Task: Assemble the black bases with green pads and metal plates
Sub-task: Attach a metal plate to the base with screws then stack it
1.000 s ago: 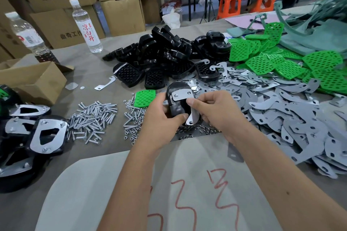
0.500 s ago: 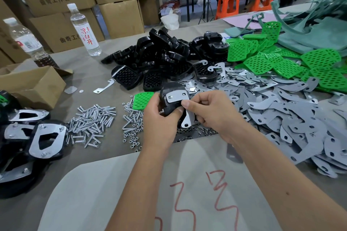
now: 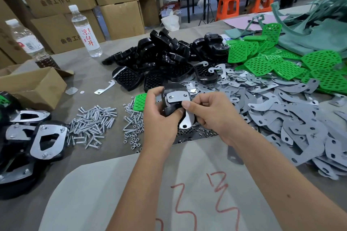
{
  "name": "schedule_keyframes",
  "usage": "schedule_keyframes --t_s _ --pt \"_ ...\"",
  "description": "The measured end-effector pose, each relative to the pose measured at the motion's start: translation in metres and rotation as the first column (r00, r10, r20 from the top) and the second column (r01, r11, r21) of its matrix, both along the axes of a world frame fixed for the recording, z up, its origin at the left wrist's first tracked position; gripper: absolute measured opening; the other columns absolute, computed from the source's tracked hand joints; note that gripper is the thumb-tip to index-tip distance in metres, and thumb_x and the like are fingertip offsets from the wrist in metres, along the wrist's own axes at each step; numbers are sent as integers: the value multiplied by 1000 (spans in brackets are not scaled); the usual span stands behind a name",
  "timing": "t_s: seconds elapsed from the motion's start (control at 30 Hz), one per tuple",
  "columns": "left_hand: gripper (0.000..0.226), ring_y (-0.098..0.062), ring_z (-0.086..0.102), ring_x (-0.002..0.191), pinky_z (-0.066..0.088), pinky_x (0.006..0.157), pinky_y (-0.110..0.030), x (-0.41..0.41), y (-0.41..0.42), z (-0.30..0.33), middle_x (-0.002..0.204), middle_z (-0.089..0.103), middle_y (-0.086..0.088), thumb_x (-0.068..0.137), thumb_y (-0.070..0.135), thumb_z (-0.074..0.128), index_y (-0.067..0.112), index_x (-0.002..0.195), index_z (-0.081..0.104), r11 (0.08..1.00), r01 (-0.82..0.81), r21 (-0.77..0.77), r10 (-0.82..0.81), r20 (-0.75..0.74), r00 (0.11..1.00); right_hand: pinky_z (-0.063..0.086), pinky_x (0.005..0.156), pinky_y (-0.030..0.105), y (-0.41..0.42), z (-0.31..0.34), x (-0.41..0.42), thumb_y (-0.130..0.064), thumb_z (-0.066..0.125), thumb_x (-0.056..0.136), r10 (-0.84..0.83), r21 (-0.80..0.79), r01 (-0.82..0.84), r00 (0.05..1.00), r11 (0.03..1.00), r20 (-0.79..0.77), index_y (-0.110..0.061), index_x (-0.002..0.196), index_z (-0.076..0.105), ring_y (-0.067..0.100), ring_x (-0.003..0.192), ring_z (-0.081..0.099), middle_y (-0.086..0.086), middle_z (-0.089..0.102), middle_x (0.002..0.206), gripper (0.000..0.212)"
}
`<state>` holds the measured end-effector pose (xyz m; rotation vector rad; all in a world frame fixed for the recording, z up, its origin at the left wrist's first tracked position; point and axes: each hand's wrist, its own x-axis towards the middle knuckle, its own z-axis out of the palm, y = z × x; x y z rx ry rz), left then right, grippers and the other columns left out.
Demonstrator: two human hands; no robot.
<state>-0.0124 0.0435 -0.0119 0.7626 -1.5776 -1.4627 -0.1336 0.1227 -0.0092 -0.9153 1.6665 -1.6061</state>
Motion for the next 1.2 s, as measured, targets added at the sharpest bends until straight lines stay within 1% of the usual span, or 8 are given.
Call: schedule_keyframes --t_s 0.07,0.23,0.43,0.53,0.67,0.83,1.0,1.2 --pt "55 -12 72 77 59 64 -25 0 0 0 92 78 -3 84 -16 70 26 117 56 1000 0 11 0 -10 1000 29 39 16 0 0 1 -29 79 92 -3 11 3 1000 1000 -2 -21 58 71 8 39 34 -1 49 45 35" --pt "51 -16 76 87 62 72 -33 -3 -2 -3 97 79 -1 84 -12 73 25 117 56 999 -32 39 32 8 999 28 39 17 -2 -2 1 -29 78 92 -27 38 25 998 999 54 5 76 67 11 41 35 1 49 48 39" --pt "40 -22 75 93 62 79 -40 -4 -4 -4 101 78 -5 85 -6 74 21 110 60 991 -44 124 46 -16 999 29 41 18 -2 -2 2 -29 78 91 -14 27 12 995 1000 94 12 84 63 12 47 37 6 46 57 44" --pt "35 -20 74 94 61 81 -38 -4 -2 -4 105 77 -5 88 -2 73 23 108 61 988 -50 144 57 -48 997 28 41 19 -3 -1 5 -26 78 91 25 -12 -24 993 1000 119 3 76 64 16 50 35 14 44 66 36" --pt "30 -15 71 87 58 79 -36 -6 0 -1 102 76 -4 90 -1 72 24 104 62 984 -72 162 87 -90 992 30 41 19 -3 -3 7 -28 78 92 42 -28 -39 993 999 110 -6 71 65 15 47 38 7 47 54 33" --pt "30 -28 69 91 55 93 -61 -7 1 4 103 75 -14 88 -9 70 14 105 62 955 -44 294 89 -142 986 27 42 22 -5 -3 9 -29 78 92 38 -31 -36 995 999 93 -2 76 66 17 49 34 5 47 51 33" --pt "30 -46 69 110 52 98 -67 -6 2 7 114 74 -23 89 -10 70 12 106 62 944 -16 330 53 -104 993 26 40 19 -7 -8 11 -29 77 93 -33 0 33 996 999 87 -8 68 61 16 44 33 6 46 49 36" --pt "42 -31 65 95 51 97 -64 -2 2 10 105 72 -20 83 -21 64 15 104 61 946 91 312 -81 -46 996 27 36 18 -7 -8 7 -24 74 95 -92 -8 94 984 996 150 -21 47 55 11 41 36 0 45 46 52"
